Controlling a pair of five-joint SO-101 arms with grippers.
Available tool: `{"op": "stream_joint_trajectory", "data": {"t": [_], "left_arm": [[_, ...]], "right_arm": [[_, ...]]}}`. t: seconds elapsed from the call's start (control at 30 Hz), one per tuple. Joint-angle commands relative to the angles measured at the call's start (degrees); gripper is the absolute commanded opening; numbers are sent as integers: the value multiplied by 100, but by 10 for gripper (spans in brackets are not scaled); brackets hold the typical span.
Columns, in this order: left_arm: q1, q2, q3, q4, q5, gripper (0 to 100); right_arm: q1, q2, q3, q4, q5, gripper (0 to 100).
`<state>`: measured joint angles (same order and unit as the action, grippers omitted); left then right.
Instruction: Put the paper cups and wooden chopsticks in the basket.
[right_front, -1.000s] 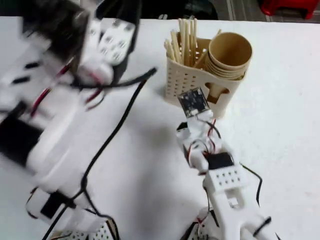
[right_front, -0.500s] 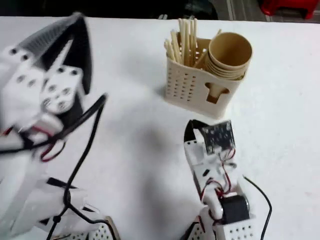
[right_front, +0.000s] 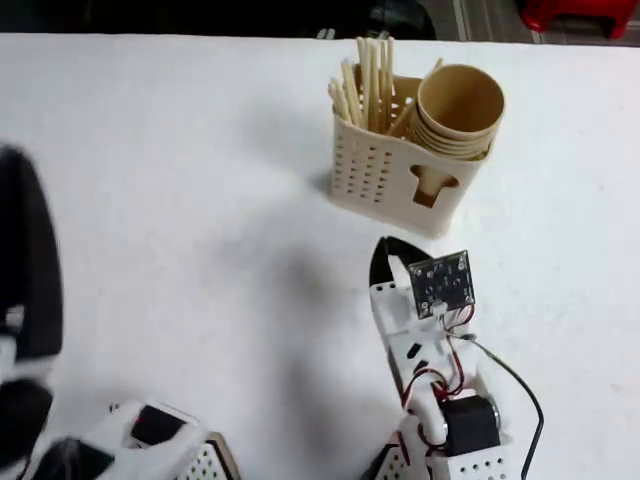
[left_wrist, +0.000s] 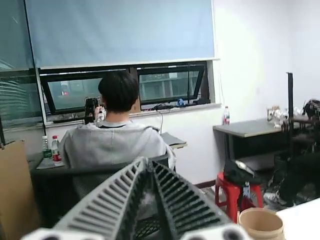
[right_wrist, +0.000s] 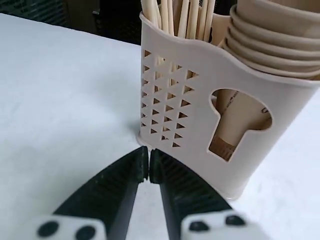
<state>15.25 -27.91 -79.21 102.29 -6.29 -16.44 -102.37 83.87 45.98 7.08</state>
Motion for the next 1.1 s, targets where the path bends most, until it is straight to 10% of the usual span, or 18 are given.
{"op": "stream_joint_trajectory", "data": {"t": [0.0,0.67,1.07], "left_arm": [[-40,-1095,1240,0,-273,22],[-92,-5877,8299,-2312,-536,23],[-1604,-7662,12949,-4413,-712,24]], "right_arm": [[48,-66,-26,-84,-62,17],[48,-66,-18,-84,-62,17],[40,-66,-9,-171,-62,17]]}}
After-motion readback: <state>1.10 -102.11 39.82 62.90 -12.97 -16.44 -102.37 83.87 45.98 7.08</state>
